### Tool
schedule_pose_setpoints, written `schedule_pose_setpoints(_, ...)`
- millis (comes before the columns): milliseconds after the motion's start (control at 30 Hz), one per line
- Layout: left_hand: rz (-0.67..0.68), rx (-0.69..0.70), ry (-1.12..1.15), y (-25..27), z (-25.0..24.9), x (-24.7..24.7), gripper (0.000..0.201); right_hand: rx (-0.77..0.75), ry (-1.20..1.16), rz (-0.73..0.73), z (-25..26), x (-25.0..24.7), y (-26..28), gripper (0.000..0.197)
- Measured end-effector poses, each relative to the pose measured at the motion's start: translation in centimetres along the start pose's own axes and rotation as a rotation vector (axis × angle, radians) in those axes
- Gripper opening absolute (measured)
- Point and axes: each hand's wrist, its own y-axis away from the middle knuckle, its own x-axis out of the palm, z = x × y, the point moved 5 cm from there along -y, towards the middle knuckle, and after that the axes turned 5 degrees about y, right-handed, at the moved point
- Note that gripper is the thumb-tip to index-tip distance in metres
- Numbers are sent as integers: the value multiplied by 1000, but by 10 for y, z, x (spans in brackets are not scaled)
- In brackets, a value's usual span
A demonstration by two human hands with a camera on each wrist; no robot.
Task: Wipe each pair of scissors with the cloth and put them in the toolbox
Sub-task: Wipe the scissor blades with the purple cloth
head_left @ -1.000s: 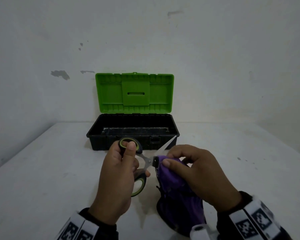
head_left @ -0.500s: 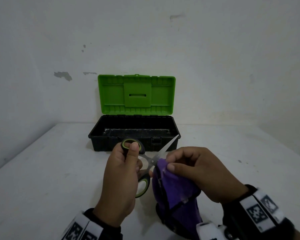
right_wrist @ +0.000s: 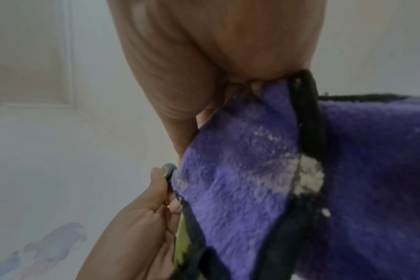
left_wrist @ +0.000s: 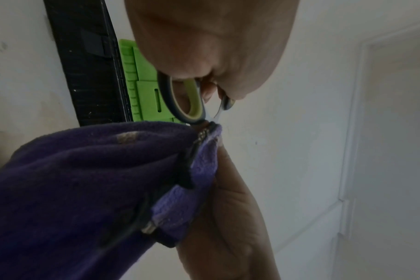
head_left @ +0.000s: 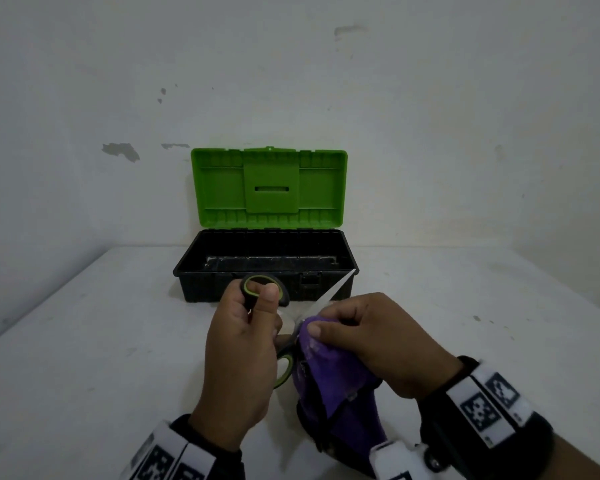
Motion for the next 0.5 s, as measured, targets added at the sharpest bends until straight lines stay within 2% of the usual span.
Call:
schedule_pose_setpoints(133, -17, -15, -22, -2, 1, -5, 18, -69, 158, 2, 2, 6, -3, 21)
schedule_pose_setpoints(300, -75, -13, -3, -1, 0, -7, 21, -80, 61, 57, 4, 9, -2, 27)
schedule_pose_setpoints(500, -148, -120, 74, -5, 0, -9, 23, -62, 132, 48, -2, -4, 4, 17)
